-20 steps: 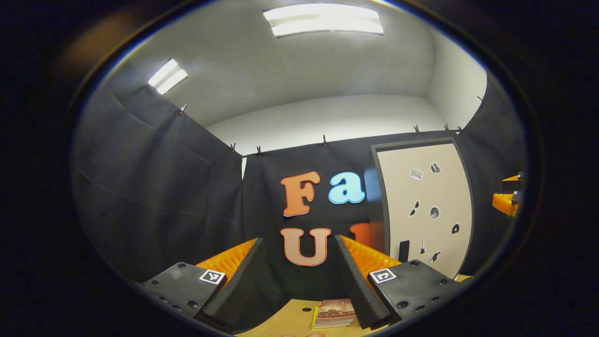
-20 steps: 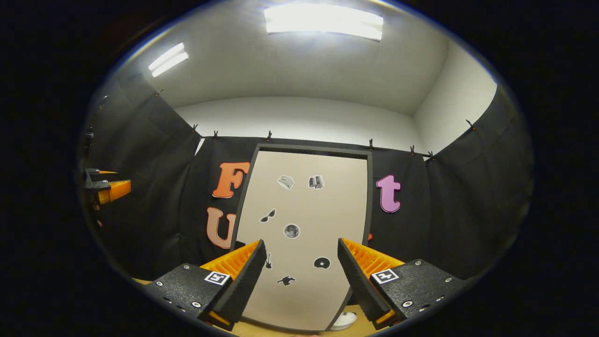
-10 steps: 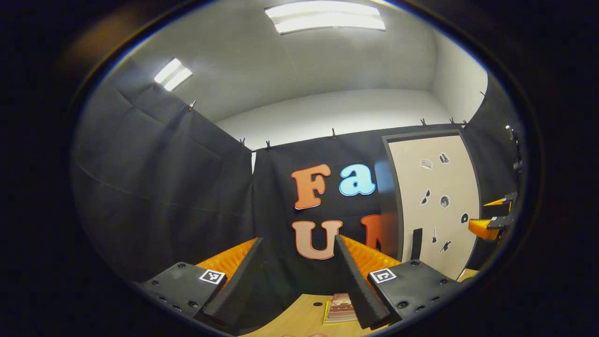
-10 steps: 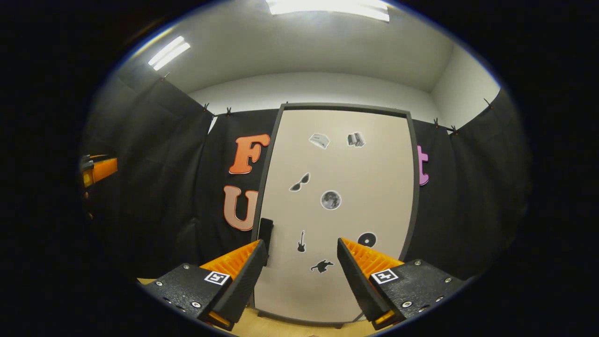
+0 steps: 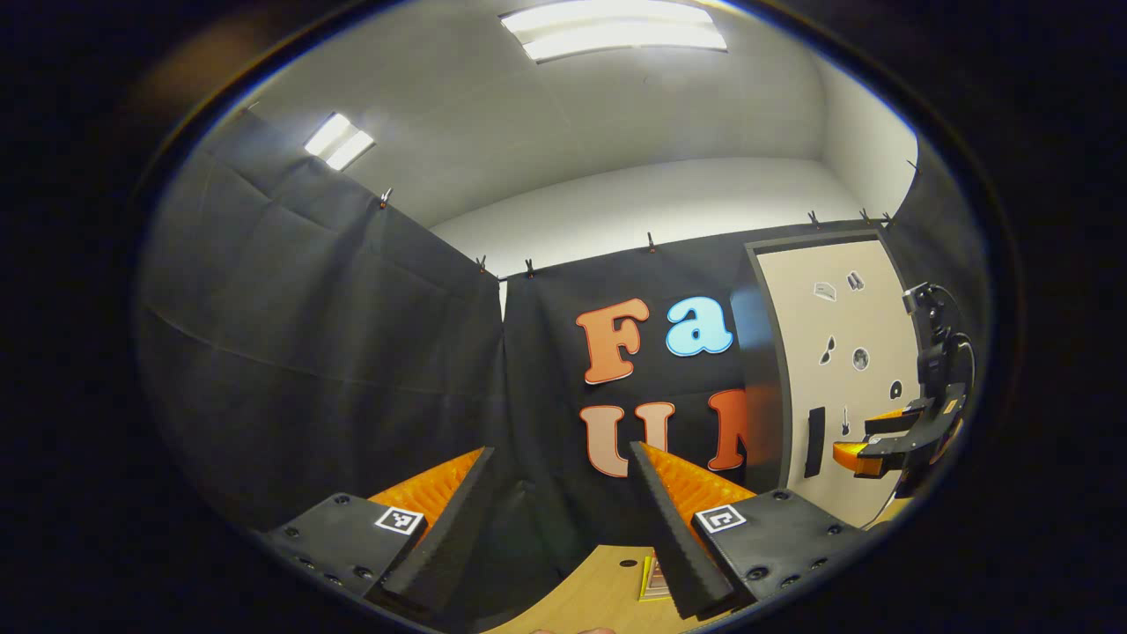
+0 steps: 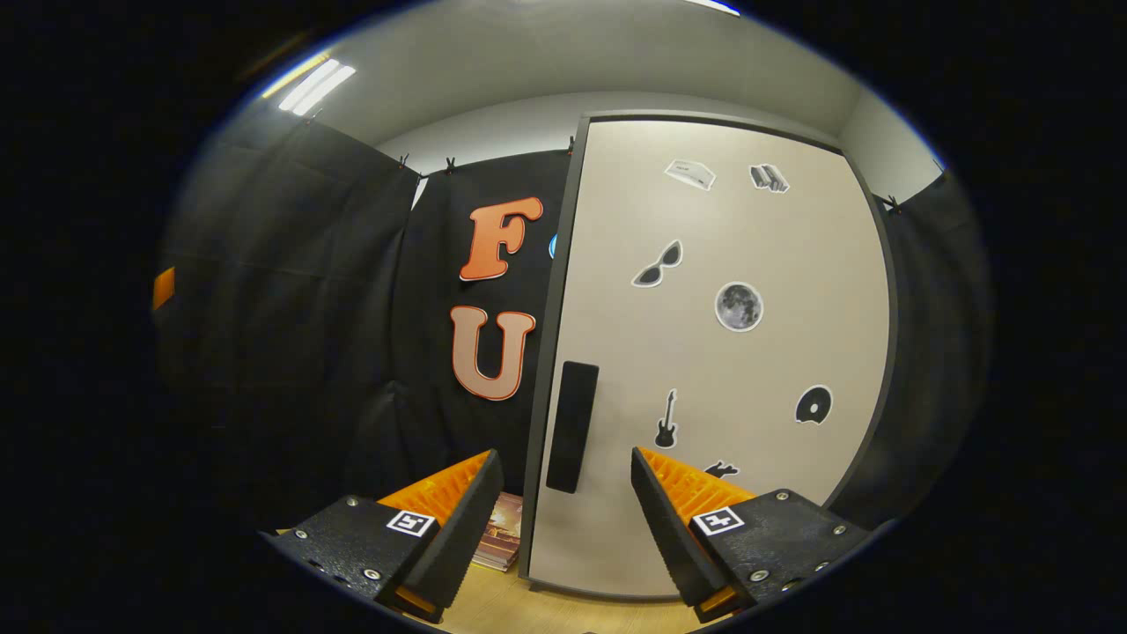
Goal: Open the cabinet door with the right hand, grasp the bottle in the cabinet with the left hand and place it on the coaster, then close the cabinet door with the right hand.
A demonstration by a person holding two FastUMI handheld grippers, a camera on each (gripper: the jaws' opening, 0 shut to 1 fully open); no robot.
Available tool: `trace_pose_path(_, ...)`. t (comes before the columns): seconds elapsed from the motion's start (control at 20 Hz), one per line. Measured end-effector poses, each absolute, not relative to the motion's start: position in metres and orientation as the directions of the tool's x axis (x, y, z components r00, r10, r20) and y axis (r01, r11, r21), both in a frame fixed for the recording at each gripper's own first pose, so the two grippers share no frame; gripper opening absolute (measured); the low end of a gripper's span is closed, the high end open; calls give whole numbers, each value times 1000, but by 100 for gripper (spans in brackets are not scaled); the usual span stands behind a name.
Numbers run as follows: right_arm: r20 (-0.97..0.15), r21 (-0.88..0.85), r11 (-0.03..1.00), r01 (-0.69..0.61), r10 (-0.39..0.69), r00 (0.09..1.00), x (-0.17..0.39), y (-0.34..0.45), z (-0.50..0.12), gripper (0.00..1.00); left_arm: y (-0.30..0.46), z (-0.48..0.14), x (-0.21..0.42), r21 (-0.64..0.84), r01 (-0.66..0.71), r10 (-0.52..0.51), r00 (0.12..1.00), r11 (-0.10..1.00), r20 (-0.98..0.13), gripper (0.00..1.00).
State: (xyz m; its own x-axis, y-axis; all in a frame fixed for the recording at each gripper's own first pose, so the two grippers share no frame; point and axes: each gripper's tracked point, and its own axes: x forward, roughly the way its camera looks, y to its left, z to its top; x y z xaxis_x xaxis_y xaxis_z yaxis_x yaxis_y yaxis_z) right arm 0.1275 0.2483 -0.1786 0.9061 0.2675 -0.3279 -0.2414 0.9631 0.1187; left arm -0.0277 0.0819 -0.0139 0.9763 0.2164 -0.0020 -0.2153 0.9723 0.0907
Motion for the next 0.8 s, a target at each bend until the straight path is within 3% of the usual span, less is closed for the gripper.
trace_pose_path(0.4,-389,104,986,-132,163,907,179,260,-218,86,105,-15,-41,97,-274,273,962,957,16,93)
trace_pose_path(0.65,-391,120,991,-58,100,915,196,261,-222,71,118,-16,-48,116,-314,314,949,942,16,96)
trace_pose_path(0.8,-411,122,992,-33,81,908,202,263,-232,69,121,-19,-51,118,-323,324,946,939,8,93)
